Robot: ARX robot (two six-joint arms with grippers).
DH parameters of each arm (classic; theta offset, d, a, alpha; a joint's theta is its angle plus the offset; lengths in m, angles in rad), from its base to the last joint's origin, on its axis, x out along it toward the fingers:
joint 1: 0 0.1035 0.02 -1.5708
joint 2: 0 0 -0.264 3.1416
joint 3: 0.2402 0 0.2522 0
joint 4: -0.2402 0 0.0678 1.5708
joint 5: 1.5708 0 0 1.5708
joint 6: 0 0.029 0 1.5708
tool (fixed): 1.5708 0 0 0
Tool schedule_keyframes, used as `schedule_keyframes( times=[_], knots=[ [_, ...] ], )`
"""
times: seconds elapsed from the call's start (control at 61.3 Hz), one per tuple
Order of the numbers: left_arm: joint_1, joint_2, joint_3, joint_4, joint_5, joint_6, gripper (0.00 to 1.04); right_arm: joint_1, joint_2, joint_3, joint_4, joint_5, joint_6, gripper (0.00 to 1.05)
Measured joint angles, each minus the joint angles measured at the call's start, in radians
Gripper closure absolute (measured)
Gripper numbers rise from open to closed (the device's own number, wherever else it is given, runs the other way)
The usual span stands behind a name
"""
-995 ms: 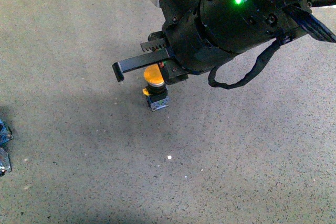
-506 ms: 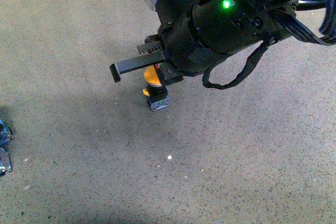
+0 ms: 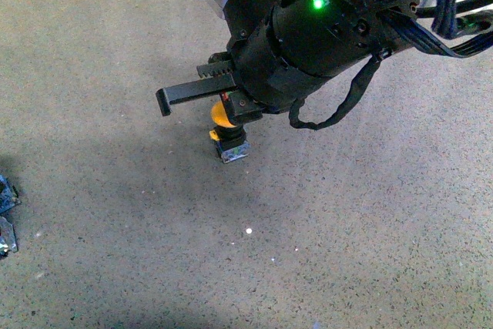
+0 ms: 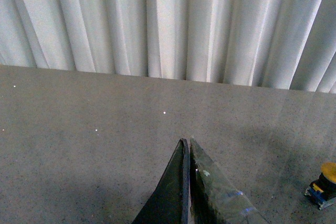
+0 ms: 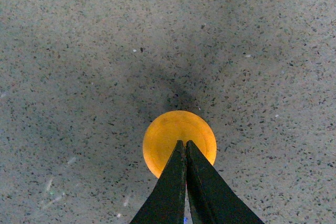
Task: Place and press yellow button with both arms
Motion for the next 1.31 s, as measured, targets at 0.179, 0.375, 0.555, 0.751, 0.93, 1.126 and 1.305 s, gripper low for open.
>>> schedule_keyframes(
  times=[0.179, 0.375, 0.555, 0.751, 0.93, 1.126, 1.305],
  knots=[
    [0.0, 0.0, 0.0, 0.0, 0.0, 0.0, 1.03, -0.014, -0.023, -0.019, 0.07, -0.05, 0.044, 1.03],
    [0.0, 0.0, 0.0, 0.0, 0.0, 0.0, 1.03, -0.048, -0.179, -0.092, 0.15, -0.027, 0.059, 1.03],
    [0.0, 0.0, 0.0, 0.0, 0.0, 0.0, 1.03, -0.108, -0.447, -0.235, 0.244, 0.002, 0.041, 0.92],
    [0.0, 0.0, 0.0, 0.0, 0.0, 0.0, 1.03, -0.117, -0.504, -0.442, 0.663, 0.28, -0.053, 0.93],
    [0.0, 0.0, 0.0, 0.0, 0.0, 0.0, 1.03, -0.201, -0.647, -0.702, 0.939, 0.264, -0.102, 1.03],
    [0.0, 0.0, 0.0, 0.0, 0.0, 0.0, 1.03, -0.282, -0.789, -0.88, 0.954, 0.193, -0.114, 1.03],
    [0.0, 0.0, 0.0, 0.0, 0.0, 0.0, 1.03, -0.33, -0.911, -0.977, 0.94, 0.138, -0.116, 1.03]
  ],
)
